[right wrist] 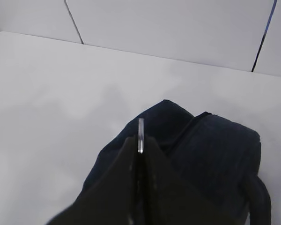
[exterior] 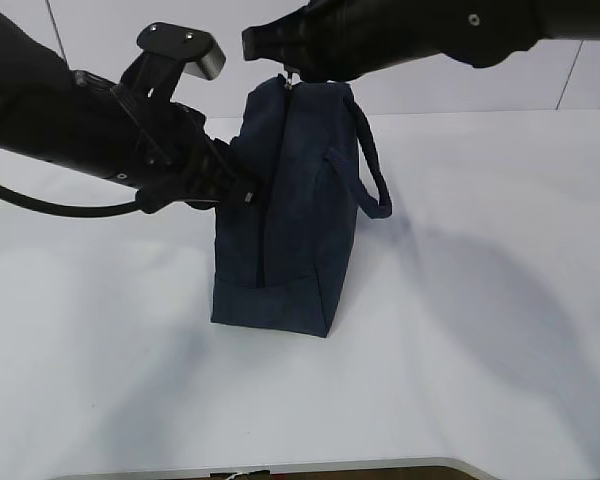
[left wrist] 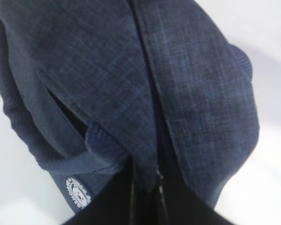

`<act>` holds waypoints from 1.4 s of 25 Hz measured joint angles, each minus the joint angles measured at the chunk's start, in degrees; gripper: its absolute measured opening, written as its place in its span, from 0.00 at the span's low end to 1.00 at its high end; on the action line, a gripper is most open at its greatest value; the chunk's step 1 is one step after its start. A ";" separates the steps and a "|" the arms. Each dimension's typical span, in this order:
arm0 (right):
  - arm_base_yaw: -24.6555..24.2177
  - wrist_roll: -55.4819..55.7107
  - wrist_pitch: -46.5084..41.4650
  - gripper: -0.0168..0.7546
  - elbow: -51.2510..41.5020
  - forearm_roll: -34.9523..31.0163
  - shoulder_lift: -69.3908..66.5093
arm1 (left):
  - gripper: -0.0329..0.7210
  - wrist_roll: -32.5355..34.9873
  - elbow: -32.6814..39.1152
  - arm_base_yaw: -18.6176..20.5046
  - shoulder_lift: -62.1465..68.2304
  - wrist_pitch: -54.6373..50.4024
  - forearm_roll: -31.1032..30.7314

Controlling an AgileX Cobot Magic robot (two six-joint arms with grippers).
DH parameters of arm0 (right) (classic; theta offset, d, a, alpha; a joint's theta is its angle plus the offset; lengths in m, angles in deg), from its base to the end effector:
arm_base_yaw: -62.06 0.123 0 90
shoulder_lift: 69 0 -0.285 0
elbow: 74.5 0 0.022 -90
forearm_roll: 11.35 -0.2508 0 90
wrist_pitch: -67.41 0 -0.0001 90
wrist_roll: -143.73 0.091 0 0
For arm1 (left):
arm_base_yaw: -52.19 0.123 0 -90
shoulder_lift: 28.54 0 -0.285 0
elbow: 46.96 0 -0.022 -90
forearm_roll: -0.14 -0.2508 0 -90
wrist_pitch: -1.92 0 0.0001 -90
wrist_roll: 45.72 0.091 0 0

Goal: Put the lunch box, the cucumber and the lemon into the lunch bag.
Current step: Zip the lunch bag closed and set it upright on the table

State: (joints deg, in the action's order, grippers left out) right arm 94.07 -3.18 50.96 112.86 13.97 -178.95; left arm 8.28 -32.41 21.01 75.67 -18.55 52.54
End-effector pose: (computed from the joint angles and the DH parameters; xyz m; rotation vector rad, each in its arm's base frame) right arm 0.3678 0.2169 0.3159 -0.3423 2.0339 0.3171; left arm 0.2998 -0.2110 0.2398 0.8321 2.1752 -0.5695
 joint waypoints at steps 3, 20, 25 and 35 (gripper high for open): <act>-0.75 0.00 0.25 0.03 0.22 0.39 -0.87 | 0.03 0.00 0.00 0.00 0.00 -0.50 -0.68; -4.66 3.72 3.42 0.03 0.94 0.30 -4.31 | 0.02 0.00 -0.38 0.00 0.00 -4.81 -3.90; -6.26 5.14 3.42 0.03 0.94 -0.33 -4.31 | 0.02 -2.47 -0.51 0.00 -0.26 -6.10 -6.05; -6.55 5.40 3.42 0.03 1.02 -2.28 -4.31 | 0.20 -5.19 -0.41 3.97 -3.38 -7.10 -2.27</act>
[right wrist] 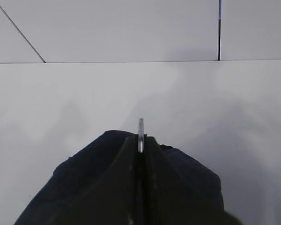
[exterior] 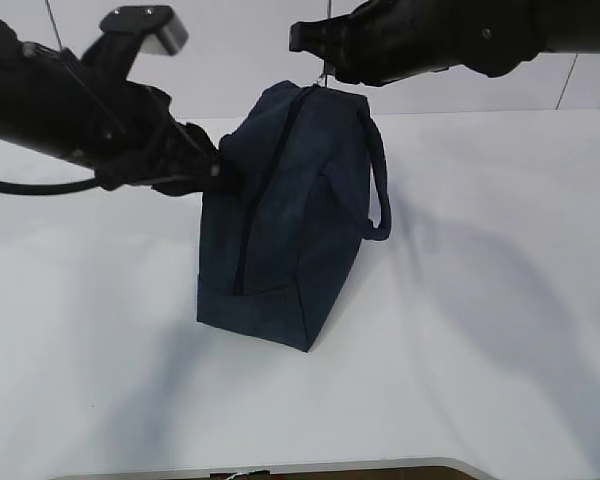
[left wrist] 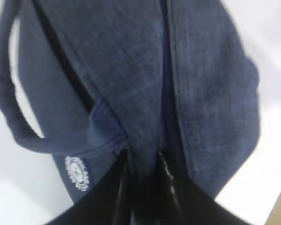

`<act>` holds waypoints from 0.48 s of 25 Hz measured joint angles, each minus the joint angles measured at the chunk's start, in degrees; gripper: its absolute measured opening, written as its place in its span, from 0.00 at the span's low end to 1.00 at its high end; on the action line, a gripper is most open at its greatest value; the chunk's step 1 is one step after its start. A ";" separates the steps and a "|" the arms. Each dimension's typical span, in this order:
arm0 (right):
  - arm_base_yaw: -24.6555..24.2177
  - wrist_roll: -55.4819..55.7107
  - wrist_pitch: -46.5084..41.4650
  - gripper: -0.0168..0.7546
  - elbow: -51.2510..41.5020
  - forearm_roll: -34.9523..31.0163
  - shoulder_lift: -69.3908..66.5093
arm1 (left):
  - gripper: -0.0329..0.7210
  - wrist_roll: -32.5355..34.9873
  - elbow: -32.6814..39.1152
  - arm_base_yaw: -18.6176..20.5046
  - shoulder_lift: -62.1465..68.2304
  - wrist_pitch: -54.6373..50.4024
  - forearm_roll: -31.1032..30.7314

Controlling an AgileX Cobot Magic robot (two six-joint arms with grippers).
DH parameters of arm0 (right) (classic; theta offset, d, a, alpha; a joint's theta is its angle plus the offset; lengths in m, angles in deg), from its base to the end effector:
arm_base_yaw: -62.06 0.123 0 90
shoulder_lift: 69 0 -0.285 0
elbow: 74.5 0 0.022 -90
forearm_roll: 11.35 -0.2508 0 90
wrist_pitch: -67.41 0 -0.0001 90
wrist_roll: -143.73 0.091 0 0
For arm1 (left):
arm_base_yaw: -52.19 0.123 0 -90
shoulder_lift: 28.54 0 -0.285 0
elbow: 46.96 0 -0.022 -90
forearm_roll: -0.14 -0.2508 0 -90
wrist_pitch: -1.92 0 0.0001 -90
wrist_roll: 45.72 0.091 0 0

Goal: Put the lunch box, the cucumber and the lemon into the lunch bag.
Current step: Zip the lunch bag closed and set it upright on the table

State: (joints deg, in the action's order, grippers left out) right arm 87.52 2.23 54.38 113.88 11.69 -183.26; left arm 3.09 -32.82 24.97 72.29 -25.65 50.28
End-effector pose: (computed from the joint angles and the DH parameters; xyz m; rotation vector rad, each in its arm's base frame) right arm 0.4047 0.1838 0.2929 -0.1161 2.0716 0.3562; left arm 0.2981 -0.1898 0.2584 0.7736 2.2250 -0.6405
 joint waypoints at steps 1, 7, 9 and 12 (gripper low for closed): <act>0.00 0.00 0.00 0.03 0.00 0.00 0.00 | 0.25 -0.03 0.00 0.59 -0.96 -0.10 1.13; 0.00 0.00 0.00 0.03 0.00 0.00 0.00 | 0.49 -0.26 -0.86 4.82 -4.23 -1.10 9.05; 0.00 0.00 0.00 0.03 0.00 0.00 0.00 | 0.52 -0.38 -2.60 5.99 -4.23 -3.26 9.61; 0.00 0.00 0.00 0.03 0.00 -0.07 0.00 | 0.53 -2.07 -6.14 7.52 -4.23 -6.65 9.85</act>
State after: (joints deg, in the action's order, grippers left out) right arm 87.52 2.23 54.38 113.88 11.61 -183.26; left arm 1.02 -38.96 32.50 68.06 -32.30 60.13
